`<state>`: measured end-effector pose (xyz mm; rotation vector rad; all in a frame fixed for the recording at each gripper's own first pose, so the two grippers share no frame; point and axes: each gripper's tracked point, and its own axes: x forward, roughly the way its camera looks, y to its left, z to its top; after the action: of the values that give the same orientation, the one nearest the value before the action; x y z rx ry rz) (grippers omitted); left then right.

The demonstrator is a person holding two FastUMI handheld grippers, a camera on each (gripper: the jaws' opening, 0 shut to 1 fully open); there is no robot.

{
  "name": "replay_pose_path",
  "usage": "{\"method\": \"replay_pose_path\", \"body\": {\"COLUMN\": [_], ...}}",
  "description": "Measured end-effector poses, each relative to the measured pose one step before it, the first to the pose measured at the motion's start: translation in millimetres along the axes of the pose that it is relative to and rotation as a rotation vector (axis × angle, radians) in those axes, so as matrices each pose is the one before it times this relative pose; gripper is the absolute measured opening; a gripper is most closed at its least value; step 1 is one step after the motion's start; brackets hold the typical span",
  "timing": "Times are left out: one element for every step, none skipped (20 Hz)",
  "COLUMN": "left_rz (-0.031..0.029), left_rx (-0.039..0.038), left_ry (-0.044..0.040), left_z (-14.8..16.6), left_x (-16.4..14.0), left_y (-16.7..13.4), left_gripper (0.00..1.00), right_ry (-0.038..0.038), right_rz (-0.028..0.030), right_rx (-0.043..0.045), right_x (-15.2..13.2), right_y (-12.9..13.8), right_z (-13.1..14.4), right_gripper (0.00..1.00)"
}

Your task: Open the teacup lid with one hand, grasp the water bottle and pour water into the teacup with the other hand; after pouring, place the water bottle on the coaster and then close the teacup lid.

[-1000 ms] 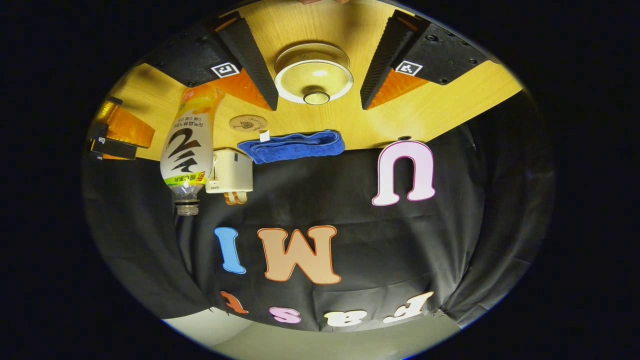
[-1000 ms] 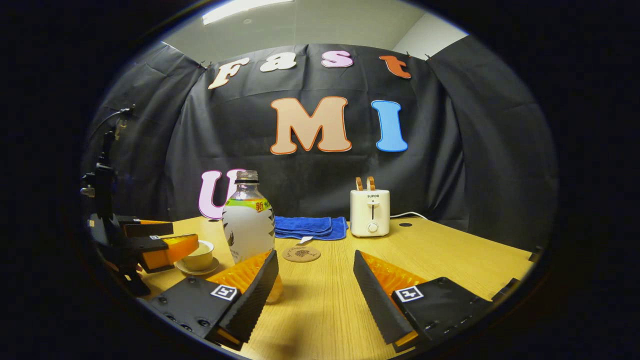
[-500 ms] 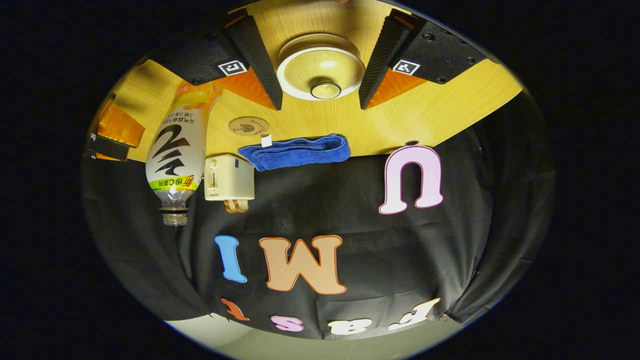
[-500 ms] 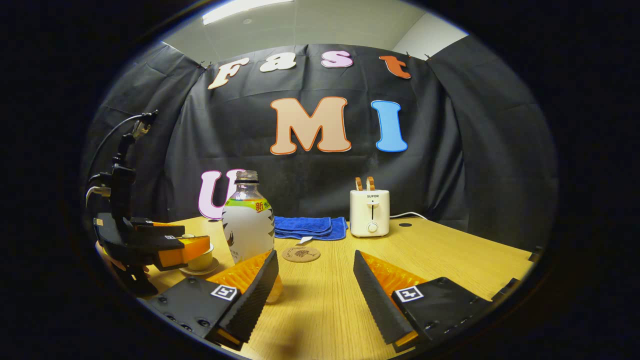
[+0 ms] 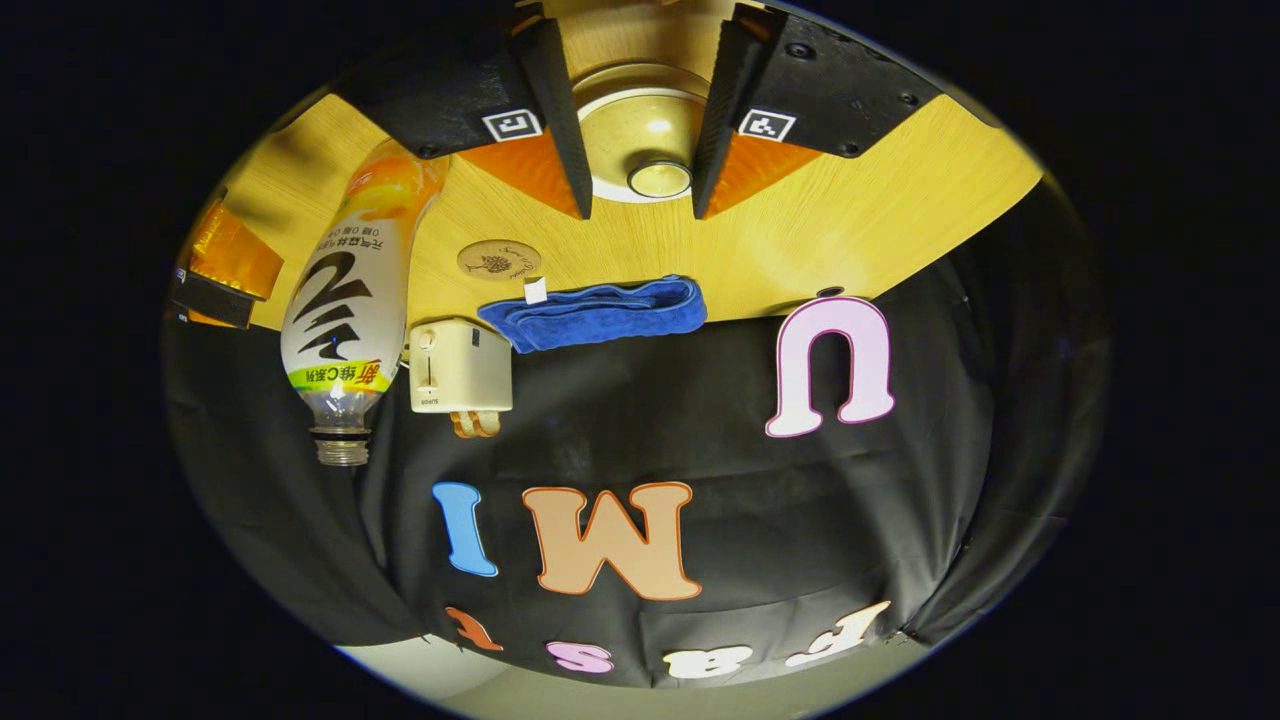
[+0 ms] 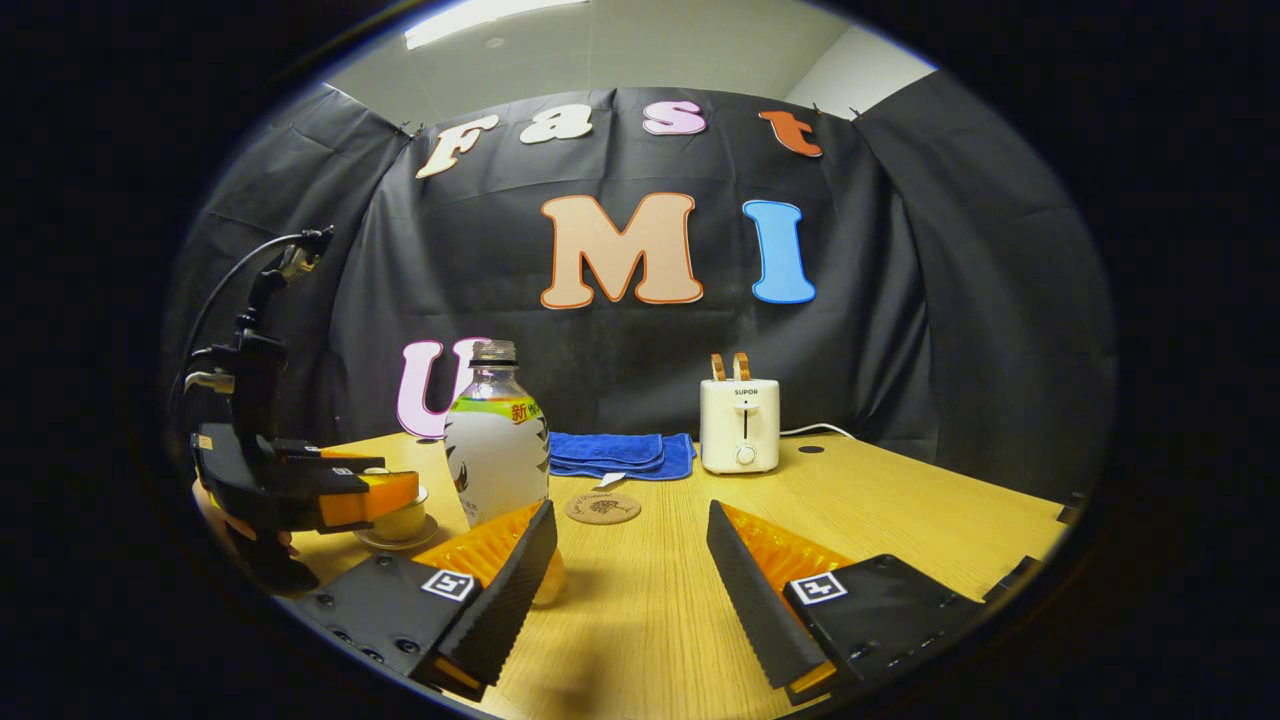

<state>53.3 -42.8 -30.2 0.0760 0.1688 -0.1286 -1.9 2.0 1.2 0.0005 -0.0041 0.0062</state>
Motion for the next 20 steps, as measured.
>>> {"method": "replay_pose_path", "body": {"left_rz": [0.00371, 0.00847, 0.00514, -0.00011, 0.00323, 0.00472, -0.00508, -0.00528, -0.00608, -0.00561, 0.00066, 0.00004, 0.00115, 0.00021, 0.00118, -0.00329, 0.00287, 0.00188, 0.00424, 0.00551], "left_rx": [0.00090, 0.00096, -0.00412, -0.00366, -0.00125, -0.00361, -0.00460, -0.00661, -0.00851, -0.00704, -0.01072, -0.00358, -0.00441, -0.00345, -0.00335, -0.00614, -0.01105, -0.00637, -0.00416, -0.00073], "left_ry": [0.00025, -0.00132, -0.00095, -0.00342, -0.00257, -0.00592, -0.00111, -0.00580, -0.00047, -0.00207, -0.00382, 0.00153, -0.00298, -0.00094, 0.00402, -0.00133, -0.00166, -0.00556, -0.00781, -0.00608], "left_z": [0.18, 0.26, -0.12, 0.95, 0.20, 0.50, -0.41, 1.82, -0.34, -0.14, 0.10, 0.01, 0.30, -0.16, 0.01, 0.35, 0.66, 2.70, 3.12, 2.28], "left_x": [0.14, 0.21, 0.41, -0.14, -0.09, 1.36, -0.71, 0.14, -0.23, 0.55, 0.30, -0.43, -0.90, 0.13, -1.28, -0.70, -2.15, -1.56, -1.42, -1.60], "left_y": [0.75, 2.82, 1.70, 0.29, 1.26, 1.42, -0.74, -0.01, -0.18, 0.03, 0.71, 0.25, 1.15, -0.23, 0.36, -0.29, 1.08, 2.09, 2.67, 2.80], "left_gripper": [0.55, 0.53, 0.49, 0.42, 0.41, 0.34, 0.30, 0.28, 0.26, 0.24, 0.24, 0.23, 0.23, 0.23, 0.23, 0.23, 0.23, 0.23, 0.23, 0.23], "right_ry": [-0.00107, -0.00105, 0.00060, 0.00096, 0.00095, 0.00097, 0.00033, 0.00066, -0.00009, 0.00193, 0.00043, -0.00086, 0.00065, 0.00033, -0.00031, 0.00028, 0.00117, 0.00089, -0.00103, -0.00089], "right_rz": [0.00010, -0.00004, 0.00016, -0.00034, 0.00008, -0.00017, -0.00174, -0.00323, -0.00352, -0.00100, -0.00031, 0.00127, 0.00375, 0.00608, 0.00830, 0.01044, 0.01173, 0.00943, 0.00646, 0.00812], "right_rx": [0.00005, 0.00019, -0.00043, 0.00054, -0.00043, 0.00033, -0.00058, 0.00013, -0.00011, -0.00043, 0.00018, 0.00013, 0.00008, 0.00039, 0.00010, 0.00080, 0.00035, 0.00038, 0.00042, 0.00007], "right_x": [0.37, -0.18, 0.29, -0.05, -0.26, 0.44, -0.25, -0.35, 0.33, 0.04, -0.11, -0.05, -0.48, 0.26, -0.87, 0.01, 0.79, -0.86, -0.21, -0.61], "right_y": [-0.41, -0.51, 0.83, -0.05, 0.32, 0.17, -0.45, -0.76, -1.10, -0.07, 0.60, 0.44, 0.30, 1.69, 1.76, 1.93, 2.35, 2.15, 1.34, 2.40], "right_z": [-0.11, 0.45, -0.23, 0.36, -0.75, -0.52, 0.61, 0.32, -0.49, -0.42, -0.33, 0.29, -0.51, 0.42, 0.47, -0.18, -1.06, -0.10, 0.81, 0.76], "right_gripper": [0.93, 0.93, 0.93, 0.93, 0.93, 0.93, 0.93, 0.97, 0.93, 0.93, 0.93, 0.93, 0.93, 0.93, 0.93, 0.93, 0.93, 0.93, 0.97, 0.97]}}
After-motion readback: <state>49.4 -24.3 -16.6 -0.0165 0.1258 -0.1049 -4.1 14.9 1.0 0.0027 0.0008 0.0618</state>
